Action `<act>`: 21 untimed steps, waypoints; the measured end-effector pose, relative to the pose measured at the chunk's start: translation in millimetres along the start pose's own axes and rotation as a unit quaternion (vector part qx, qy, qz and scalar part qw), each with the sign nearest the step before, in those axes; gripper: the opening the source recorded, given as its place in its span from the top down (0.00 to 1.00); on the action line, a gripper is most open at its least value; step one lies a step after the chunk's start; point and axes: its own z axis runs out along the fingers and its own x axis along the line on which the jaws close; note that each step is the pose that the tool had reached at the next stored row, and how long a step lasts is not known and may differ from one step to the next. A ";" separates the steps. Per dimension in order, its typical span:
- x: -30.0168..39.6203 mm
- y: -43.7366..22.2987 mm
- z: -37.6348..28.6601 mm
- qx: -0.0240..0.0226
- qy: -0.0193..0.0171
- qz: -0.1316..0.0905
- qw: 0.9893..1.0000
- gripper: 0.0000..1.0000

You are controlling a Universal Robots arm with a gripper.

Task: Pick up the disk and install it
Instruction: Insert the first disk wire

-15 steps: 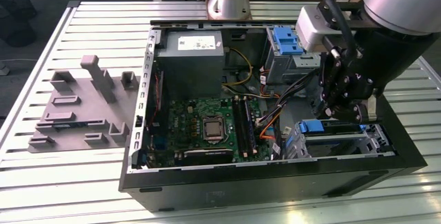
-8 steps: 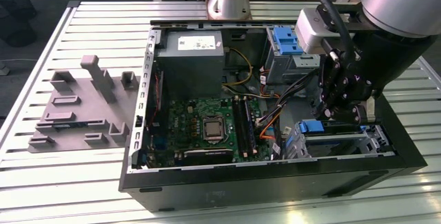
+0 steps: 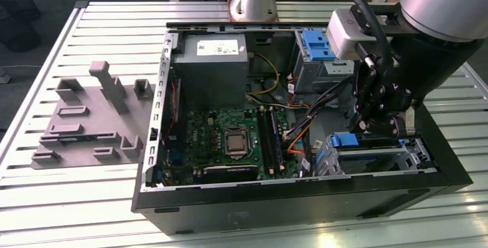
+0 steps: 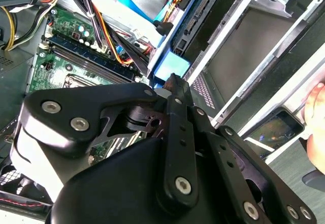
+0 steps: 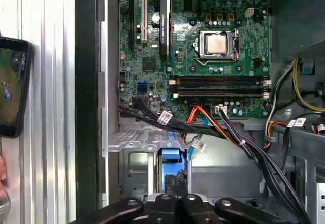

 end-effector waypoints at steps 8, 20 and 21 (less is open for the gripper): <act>-0.9 -21.2 0.4 0.000 0.000 0.000 1.000 0.89; -5.2 -32.9 -3.6 0.000 0.000 0.000 1.000 0.89; -5.2 -32.9 -4.0 0.000 0.000 0.000 1.000 0.89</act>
